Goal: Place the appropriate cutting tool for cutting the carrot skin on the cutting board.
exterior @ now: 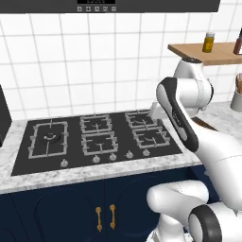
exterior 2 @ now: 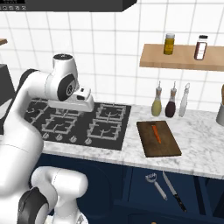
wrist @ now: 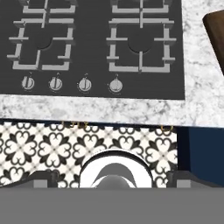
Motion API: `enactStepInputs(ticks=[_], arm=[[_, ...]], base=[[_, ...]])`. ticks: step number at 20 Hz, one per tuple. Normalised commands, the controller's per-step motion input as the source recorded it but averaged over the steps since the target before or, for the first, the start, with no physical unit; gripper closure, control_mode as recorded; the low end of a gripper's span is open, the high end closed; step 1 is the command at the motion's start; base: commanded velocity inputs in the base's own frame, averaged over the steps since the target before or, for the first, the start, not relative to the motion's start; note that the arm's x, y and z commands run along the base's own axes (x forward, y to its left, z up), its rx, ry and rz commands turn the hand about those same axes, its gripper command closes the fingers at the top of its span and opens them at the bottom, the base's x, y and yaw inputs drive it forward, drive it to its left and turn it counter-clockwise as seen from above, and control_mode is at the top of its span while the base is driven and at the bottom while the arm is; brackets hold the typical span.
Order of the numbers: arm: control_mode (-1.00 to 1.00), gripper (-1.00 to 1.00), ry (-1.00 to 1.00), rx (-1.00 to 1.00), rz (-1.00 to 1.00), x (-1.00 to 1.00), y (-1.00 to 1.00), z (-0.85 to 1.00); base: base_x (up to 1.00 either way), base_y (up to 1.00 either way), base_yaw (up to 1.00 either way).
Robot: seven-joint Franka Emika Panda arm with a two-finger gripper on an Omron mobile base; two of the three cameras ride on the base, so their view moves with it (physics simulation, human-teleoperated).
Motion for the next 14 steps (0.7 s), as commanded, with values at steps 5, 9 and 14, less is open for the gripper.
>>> enactStepInputs(ticks=[5,9,14], arm=[[-1.0,-1.0,0.0,0.0,0.0,-0.22,0.0,0.0],[-1.0,-1.0,0.0,0.0,0.0,-0.14,0.01,-0.18],[-1.0,-1.0,0.0,0.0,0.0,-0.12,0.0,-0.38]], base=[[0.0,0.0,0.0],[0.0,0.0,0.0],[0.0,0.0,0.0]])
